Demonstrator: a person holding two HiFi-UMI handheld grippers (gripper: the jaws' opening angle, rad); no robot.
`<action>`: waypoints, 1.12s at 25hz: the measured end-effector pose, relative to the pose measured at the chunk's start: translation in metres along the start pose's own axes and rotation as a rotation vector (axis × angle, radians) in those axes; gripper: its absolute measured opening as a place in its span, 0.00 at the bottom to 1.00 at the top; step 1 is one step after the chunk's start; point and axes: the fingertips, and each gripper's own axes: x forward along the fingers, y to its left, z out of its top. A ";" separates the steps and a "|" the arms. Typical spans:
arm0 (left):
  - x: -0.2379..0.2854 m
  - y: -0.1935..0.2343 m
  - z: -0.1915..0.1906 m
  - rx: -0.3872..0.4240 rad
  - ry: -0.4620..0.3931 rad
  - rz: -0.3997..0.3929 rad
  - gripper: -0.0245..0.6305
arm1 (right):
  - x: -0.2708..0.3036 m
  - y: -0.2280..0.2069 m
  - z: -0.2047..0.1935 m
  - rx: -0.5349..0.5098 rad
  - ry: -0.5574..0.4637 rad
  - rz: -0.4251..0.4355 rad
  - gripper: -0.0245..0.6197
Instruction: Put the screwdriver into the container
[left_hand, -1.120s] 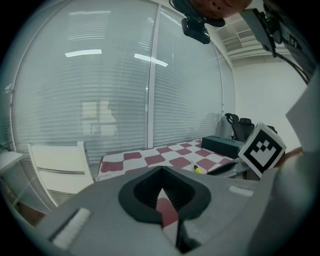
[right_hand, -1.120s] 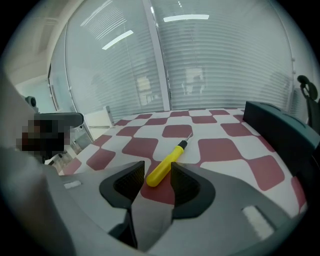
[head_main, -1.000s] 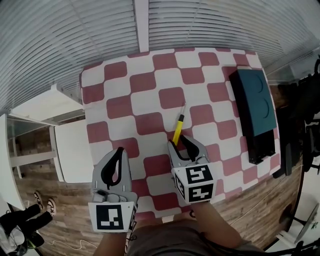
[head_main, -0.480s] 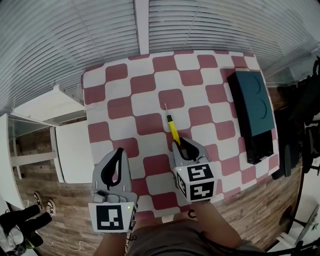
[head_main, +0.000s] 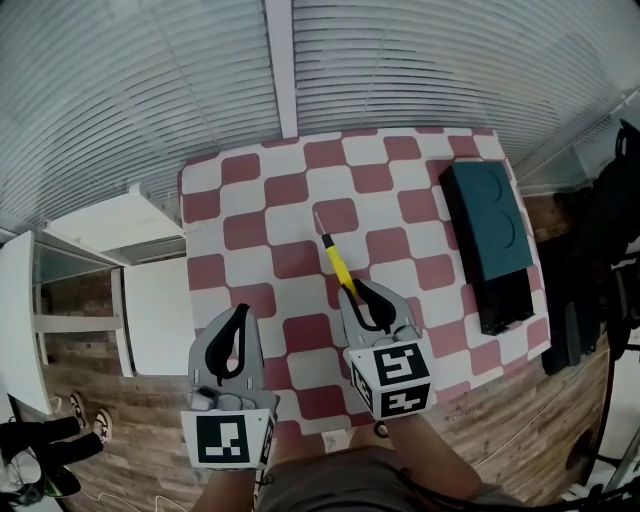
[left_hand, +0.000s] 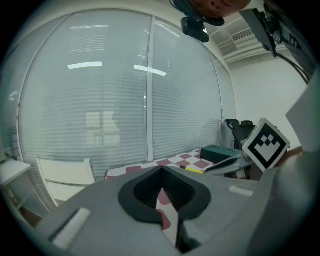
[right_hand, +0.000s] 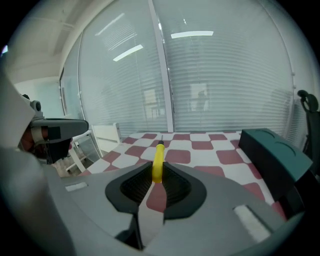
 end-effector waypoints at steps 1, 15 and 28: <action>-0.004 -0.003 0.005 0.004 -0.010 0.004 0.04 | -0.007 0.002 0.008 -0.006 -0.023 0.006 0.17; -0.065 -0.042 0.107 0.091 -0.264 0.122 0.04 | -0.139 0.026 0.139 -0.143 -0.396 0.131 0.17; -0.110 -0.089 0.131 0.155 -0.357 0.186 0.04 | -0.235 0.035 0.166 -0.224 -0.574 0.222 0.17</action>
